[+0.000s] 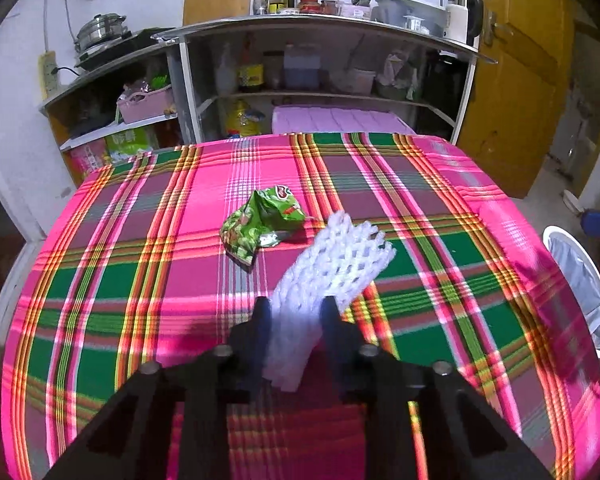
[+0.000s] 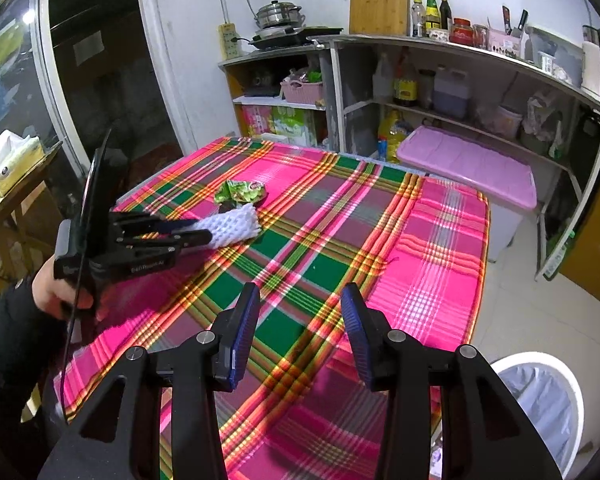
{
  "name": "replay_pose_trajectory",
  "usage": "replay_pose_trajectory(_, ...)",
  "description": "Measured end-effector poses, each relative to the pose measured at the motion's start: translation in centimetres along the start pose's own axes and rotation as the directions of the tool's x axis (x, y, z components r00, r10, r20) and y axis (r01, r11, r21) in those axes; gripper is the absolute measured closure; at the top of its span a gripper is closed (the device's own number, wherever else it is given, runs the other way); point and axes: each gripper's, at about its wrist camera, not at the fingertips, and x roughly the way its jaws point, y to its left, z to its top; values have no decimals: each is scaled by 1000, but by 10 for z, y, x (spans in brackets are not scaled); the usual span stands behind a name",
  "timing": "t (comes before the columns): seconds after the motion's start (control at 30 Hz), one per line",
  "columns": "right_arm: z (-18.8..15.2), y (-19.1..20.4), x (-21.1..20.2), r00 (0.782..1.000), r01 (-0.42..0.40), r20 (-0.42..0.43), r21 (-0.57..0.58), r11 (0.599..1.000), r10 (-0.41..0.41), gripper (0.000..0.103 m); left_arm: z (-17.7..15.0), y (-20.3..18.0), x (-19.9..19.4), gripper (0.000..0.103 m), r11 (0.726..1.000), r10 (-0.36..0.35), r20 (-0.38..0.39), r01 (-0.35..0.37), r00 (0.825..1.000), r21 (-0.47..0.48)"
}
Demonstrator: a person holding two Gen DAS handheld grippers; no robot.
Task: Collect trash
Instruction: 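Grasp the white foam net with the left tool, then grasp the green snack wrapper with the right tool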
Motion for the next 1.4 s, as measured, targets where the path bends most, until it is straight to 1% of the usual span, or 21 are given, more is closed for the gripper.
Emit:
replay_pose_trajectory(0.07,3,2,-4,1000,3,10,-5,1000,-3,60,-4,-2,-8,90,1000,-6,7,6,1000,-14)
replay_pose_trajectory(0.13,5,5,-7,1000,4,16,-11,1000,-4,60,-10,-2,-21,92,999,-17,21,18,1000,-43)
replay_pose_trajectory(0.3,12,16,-12,1000,9,26,-40,999,-8,60,-23,-6,-56,93,994,-29,86,38,996,-104)
replay_pose_trajectory(0.4,17,24,-10,999,14,30,-68,998,-12,60,-30,-7,-75,93,991,-20,124,36,992,-128)
replay_pose_trajectory(0.5,23,32,-4,1000,16,29,-96,995,-13,60,-39,-3,-96,93,983,-5,163,35,987,-178)
replay_pose_trajectory(0.6,31,40,9,1000,15,17,-130,991,-13,60,-45,7,-110,93,974,18,185,25,983,-226)
replay_pose_trajectory(0.8,44,52,39,1000,15,-10,-193,981,-18,60,-53,27,-125,93,960,51,209,10,977,-281)
replay_pose_trajectory(1.0,52,62,77,998,4,-55,-249,969,-18,60,-59,41,-127,93,949,73,216,-1,974,-315)
replay_pose_trajectory(1.2,58,76,118,995,-5,-101,-307,952,-27,61,-63,52,-123,93,940,74,216,4,974,-341)
replay_pose_trajectory(1.4,67,85,154,992,-9,-122,-321,947,-32,63,-67,63,-119,93,932,70,222,16,973,-361)
